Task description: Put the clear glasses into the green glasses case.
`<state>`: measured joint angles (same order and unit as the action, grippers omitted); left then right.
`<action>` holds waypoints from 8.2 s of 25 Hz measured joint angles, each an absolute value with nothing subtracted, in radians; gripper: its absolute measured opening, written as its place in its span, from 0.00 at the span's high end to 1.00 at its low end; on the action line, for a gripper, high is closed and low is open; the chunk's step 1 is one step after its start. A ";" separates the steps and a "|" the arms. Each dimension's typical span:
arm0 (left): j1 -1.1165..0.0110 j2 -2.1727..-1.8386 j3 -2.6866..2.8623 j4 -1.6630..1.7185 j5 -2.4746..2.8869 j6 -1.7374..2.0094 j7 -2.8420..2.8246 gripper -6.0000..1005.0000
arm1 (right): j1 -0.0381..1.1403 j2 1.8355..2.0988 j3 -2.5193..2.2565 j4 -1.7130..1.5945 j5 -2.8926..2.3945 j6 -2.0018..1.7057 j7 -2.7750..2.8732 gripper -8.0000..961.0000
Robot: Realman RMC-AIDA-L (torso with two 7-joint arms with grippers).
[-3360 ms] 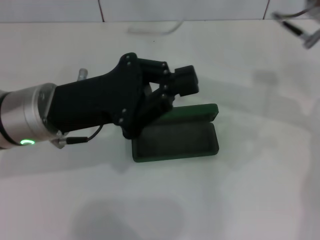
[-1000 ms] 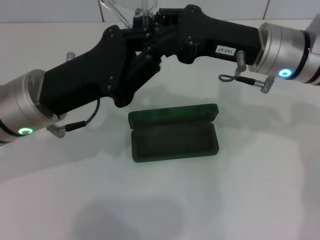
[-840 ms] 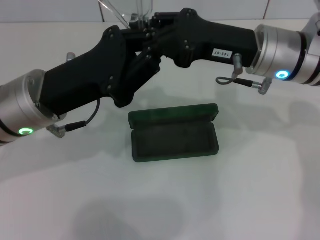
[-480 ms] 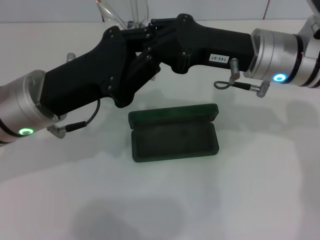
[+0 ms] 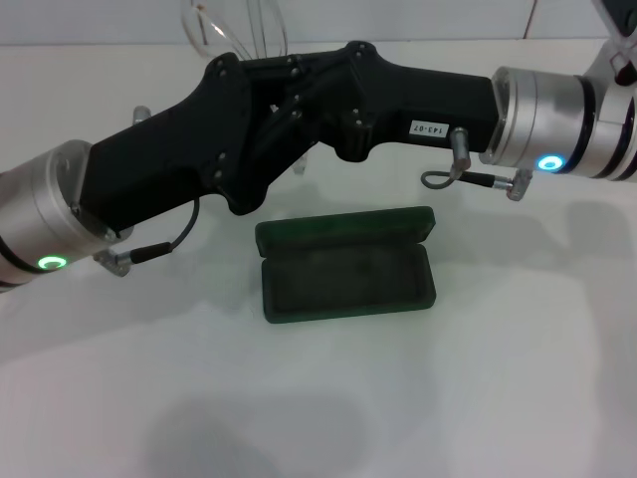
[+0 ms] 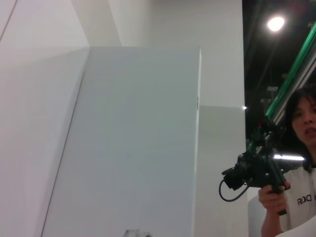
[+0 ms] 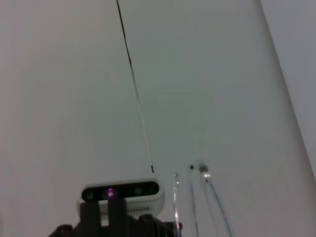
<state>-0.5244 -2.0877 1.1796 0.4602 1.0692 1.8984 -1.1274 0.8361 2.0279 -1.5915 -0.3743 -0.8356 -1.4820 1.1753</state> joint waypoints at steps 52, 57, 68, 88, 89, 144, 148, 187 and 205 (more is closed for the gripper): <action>-0.232 -1.845 1.177 0.642 1.100 2.021 -1.194 0.94 | 0.622 1.954 -1.286 -1.350 -1.801 -1.668 1.955 0.87; -0.228 -1.856 1.143 0.637 1.117 2.029 -1.187 0.93 | 0.785 2.020 -1.341 -1.292 -2.057 -1.728 2.061 0.87; -0.234 -1.871 1.126 0.631 1.138 2.028 -1.170 0.93 | 1.112 2.027 -1.728 -1.043 -2.253 -1.544 2.236 0.87; -0.233 -1.877 1.126 0.630 1.191 2.028 -1.157 0.93 | 1.138 2.028 -1.951 -0.997 -2.201 -1.312 2.355 0.87; -0.233 -1.876 1.126 0.630 1.197 2.028 -1.157 0.93 | 1.138 2.028 -1.951 -0.997 -2.202 -1.309 2.357 0.87; -0.235 -1.886 0.969 0.632 1.460 2.023 -1.159 0.92 | 1.134 2.028 -1.999 -1.021 -2.326 -1.274 2.480 0.87; -0.235 -1.887 0.969 0.632 1.460 2.023 -1.158 0.92 | 1.126 2.028 -1.999 -1.025 -2.326 -1.275 2.481 0.87; -0.232 -1.893 0.957 0.632 1.460 2.025 -1.157 0.91 | 1.088 2.028 -1.997 -1.100 -2.389 -1.278 2.519 0.85; -0.228 -1.893 0.957 0.632 1.460 2.025 -1.157 0.91 | 1.086 2.028 -1.994 -1.101 -2.383 -1.279 2.519 0.82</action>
